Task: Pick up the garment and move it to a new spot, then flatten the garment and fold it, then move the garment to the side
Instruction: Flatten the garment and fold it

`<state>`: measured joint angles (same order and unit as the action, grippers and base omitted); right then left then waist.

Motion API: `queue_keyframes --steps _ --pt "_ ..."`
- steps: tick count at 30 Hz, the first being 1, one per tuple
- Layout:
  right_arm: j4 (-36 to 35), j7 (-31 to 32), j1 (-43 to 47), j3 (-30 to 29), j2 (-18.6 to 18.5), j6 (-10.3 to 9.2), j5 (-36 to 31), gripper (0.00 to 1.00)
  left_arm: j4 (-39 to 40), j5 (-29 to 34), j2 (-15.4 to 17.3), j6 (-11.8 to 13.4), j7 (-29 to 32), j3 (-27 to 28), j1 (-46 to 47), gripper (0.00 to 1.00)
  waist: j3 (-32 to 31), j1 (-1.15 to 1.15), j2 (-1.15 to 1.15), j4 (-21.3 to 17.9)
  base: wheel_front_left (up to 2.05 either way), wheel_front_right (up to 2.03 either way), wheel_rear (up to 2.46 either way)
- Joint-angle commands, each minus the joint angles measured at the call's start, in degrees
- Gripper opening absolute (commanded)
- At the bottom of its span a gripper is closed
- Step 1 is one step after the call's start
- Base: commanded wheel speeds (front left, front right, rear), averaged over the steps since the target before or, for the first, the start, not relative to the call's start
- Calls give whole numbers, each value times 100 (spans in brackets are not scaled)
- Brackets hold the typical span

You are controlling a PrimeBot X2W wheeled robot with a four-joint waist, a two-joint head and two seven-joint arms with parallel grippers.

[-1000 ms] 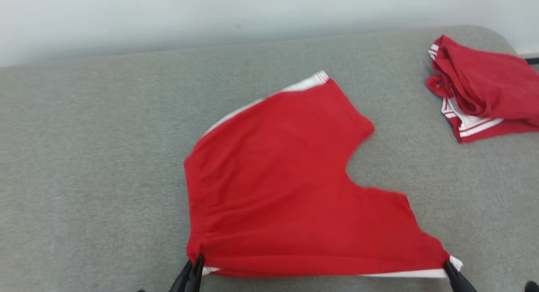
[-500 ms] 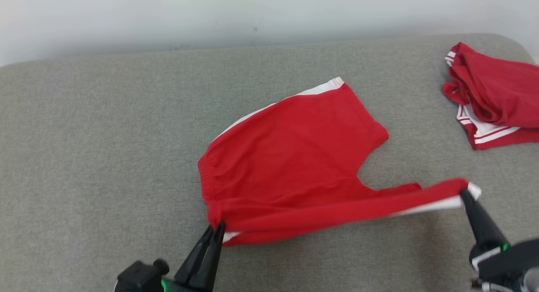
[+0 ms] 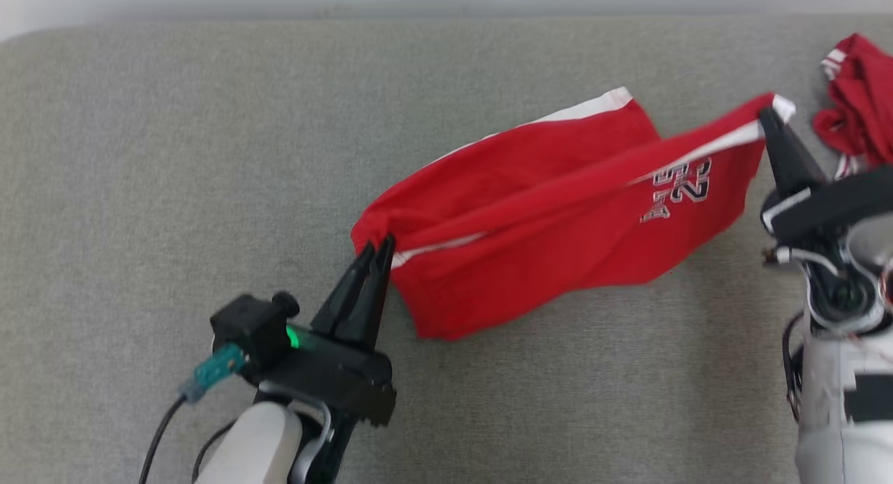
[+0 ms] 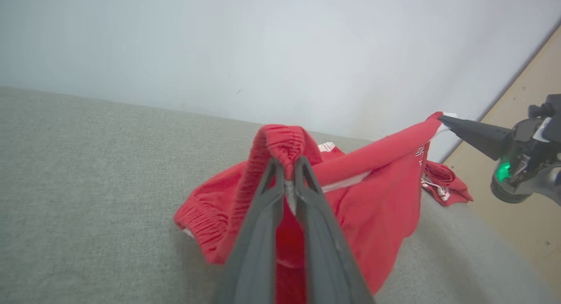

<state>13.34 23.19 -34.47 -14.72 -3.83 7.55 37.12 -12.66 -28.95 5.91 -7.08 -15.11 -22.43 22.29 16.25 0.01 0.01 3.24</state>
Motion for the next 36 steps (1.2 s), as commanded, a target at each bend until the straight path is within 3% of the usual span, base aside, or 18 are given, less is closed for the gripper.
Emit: queue_keyframes --steps 1,5,14,15,16,17,20,27,36 --pt "325 -82 -310 -57 -30 -16 -119 0 -162 -79 -19 -15 1 44 206 0 293 -1 -1 234 0 0 0" --pt "1313 -381 -1085 -63 -76 -16 -470 0 -620 -96 -113 -32 0 65 684 0 497 -1 -1 393 0 0 0" --pt "2778 -1045 -2025 250 -160 -16 -915 0 -1255 18 -228 -25 0 101 1284 0 706 -1 -1 541 0 0 0" --pt "2900 -1117 -2091 298 -188 -16 -943 35 -1324 45 -234 -26 1 86 1332 39 707 -1 -1 547 0 0 0" --pt "3014 -1196 -2141 347 -224 -16 -966 45 -1349 109 -238 -27 0 88 1378 73 701 -1 -1 548 0 0 0" --pt "3114 -1248 -2176 392 -246 -16 -951 100 -1377 147 -245 -28 0 96 1386 100 688 -1 -1 542 0 0 0" --pt "3303 -1373 -2188 568 -363 -16 -838 100 -1369 253 -262 -29 0 147 1309 100 614 -1 -1 517 0 0 0" --pt "3096 -1655 -1685 1770 -909 -16 -832 100 -866 755 -203 -7 0 468 733 100 341 -1 -1 422 0 0 0" --pt "3130 -1822 -1075 2488 -1500 -16 -448 100 308 1366 -204 257 1 1609 -345 100 184 -1 -1 463 0 0 0"
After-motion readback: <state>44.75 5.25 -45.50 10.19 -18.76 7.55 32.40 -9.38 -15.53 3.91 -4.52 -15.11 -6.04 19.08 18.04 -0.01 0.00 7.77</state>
